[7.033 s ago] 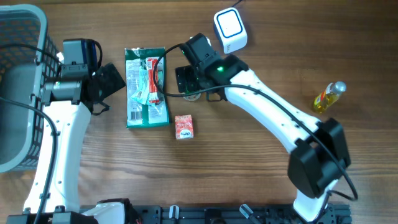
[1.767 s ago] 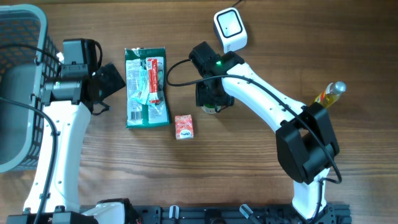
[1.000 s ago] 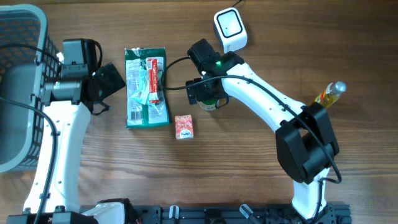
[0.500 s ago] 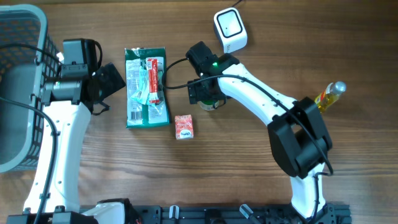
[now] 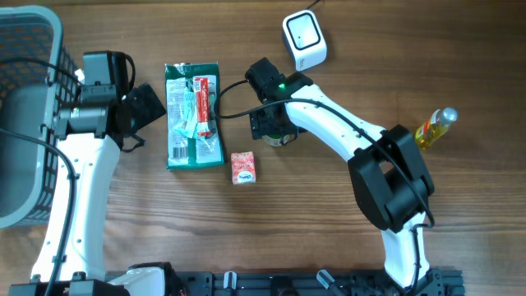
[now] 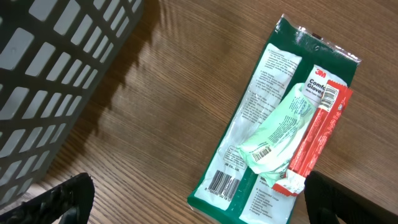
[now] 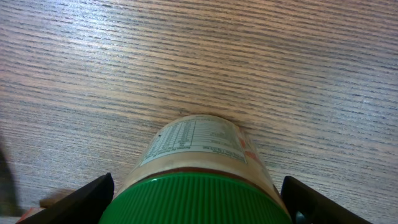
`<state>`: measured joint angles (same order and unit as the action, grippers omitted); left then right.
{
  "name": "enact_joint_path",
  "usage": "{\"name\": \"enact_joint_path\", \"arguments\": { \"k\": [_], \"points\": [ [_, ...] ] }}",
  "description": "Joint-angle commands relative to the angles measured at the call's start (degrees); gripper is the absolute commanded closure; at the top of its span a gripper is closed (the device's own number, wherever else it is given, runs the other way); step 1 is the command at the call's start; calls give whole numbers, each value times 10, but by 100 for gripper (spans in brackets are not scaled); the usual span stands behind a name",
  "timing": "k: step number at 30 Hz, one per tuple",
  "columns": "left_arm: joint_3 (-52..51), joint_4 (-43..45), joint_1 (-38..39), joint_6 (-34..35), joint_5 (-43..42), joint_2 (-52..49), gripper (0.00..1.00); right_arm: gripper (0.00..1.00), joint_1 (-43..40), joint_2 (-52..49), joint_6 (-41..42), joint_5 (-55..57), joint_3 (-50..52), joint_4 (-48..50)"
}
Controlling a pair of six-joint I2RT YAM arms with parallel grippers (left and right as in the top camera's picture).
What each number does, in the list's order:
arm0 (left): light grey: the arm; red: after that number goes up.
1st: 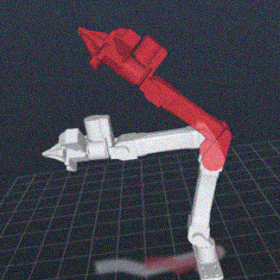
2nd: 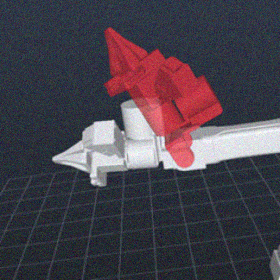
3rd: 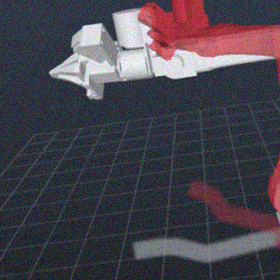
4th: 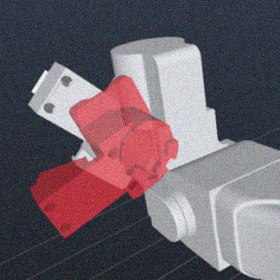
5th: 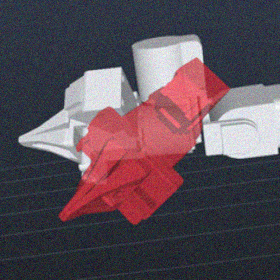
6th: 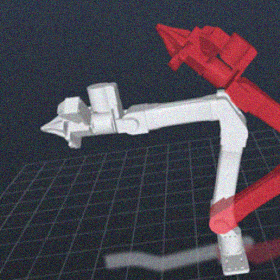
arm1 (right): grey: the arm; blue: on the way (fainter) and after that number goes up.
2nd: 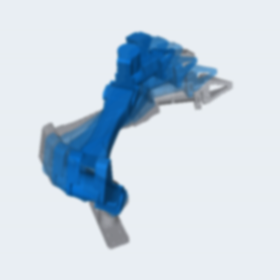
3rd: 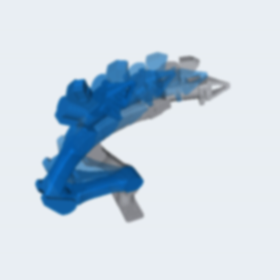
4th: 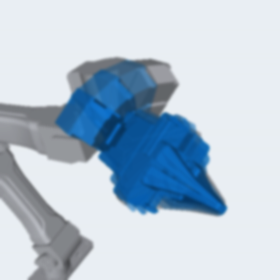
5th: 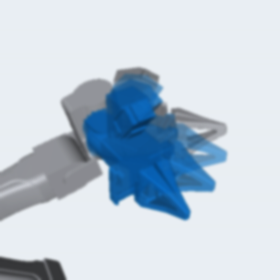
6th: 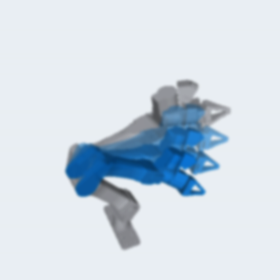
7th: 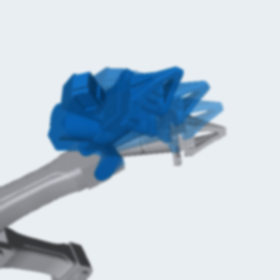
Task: Scan the item barcode
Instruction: 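Close the right gripper around the green-lidded jar, then lift the jar and tilt it toward the scanner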
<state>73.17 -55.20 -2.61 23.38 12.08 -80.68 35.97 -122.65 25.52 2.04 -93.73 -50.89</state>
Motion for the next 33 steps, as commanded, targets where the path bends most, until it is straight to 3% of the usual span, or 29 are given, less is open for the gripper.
{"name": "enact_joint_path", "arguments": {
  "k": [1,19,25,31,33],
  "points": [
    [0,1,3,-7,-1,-1,0,14,2,-11,4,14,5,3],
    [0,1,3,-7,-1,-1,0,14,2,-18,4,14,5,3],
    [0,1,3,-7,-1,-1,0,28,2,-18,1,14,5,1],
    [0,1,3,-7,-1,-1,0,31,-9,-13,0,7,-15,-31],
    [0,1,3,-7,-1,-1,0,37,-19,-6,0,-16,-27,-45]
  ]
}}
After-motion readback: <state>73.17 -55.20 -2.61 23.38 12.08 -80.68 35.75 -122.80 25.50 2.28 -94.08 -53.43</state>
